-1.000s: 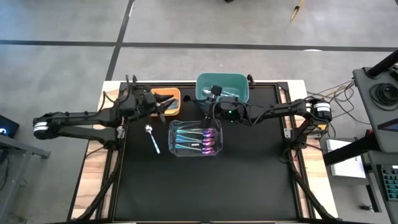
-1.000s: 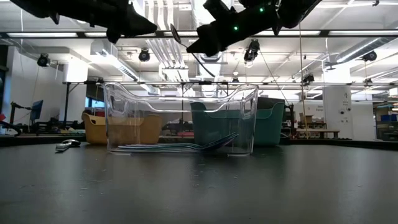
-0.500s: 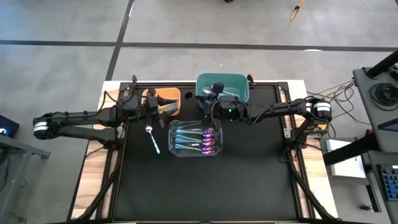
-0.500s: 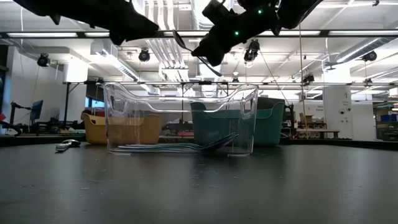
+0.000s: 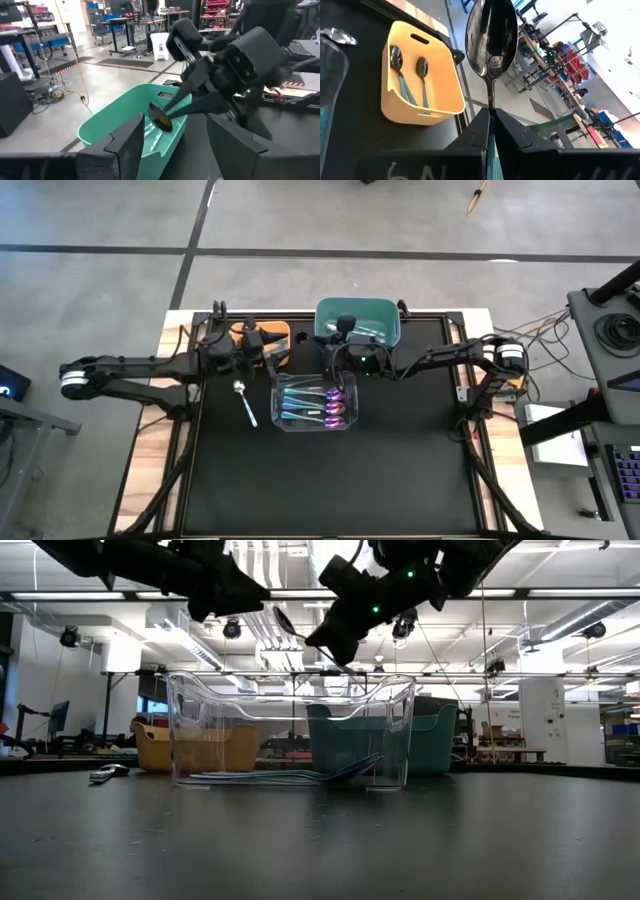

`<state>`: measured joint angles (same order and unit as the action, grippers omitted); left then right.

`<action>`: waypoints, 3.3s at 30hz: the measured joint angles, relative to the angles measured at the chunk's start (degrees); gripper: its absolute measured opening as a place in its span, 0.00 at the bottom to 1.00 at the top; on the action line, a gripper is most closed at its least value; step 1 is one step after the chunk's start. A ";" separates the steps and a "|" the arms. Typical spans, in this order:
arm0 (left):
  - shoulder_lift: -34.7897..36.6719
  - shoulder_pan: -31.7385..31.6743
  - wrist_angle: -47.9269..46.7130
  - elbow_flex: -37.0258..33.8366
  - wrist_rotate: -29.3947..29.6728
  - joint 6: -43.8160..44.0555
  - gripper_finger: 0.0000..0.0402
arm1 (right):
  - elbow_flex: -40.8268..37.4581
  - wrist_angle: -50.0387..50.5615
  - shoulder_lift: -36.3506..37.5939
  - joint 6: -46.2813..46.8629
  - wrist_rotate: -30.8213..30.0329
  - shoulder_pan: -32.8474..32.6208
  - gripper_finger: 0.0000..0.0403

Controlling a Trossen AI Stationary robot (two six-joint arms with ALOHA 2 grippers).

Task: Sort silverware by color (type)
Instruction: Put the blue spoon into the yellow bin

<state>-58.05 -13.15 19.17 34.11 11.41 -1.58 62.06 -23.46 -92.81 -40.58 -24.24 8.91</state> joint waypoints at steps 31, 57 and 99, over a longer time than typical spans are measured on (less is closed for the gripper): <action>-13.20 -2.79 17.47 0.00 -1.38 6.60 0.45 | 0.13 -3.67 -1.10 -2.51 -0.32 -0.02 0.02; -14.85 -2.82 18.25 0.00 5.90 14.35 0.01 | 0.13 -1.93 -1.05 -0.53 -1.34 -0.04 0.10; 20.26 -10.42 -41.30 -0.02 24.20 27.60 0.00 | 0.11 -2.56 1.59 6.28 -8.75 2.42 0.19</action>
<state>-37.79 -23.57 -22.13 34.09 35.62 26.02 62.17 -26.02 -91.22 -34.30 -32.99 11.33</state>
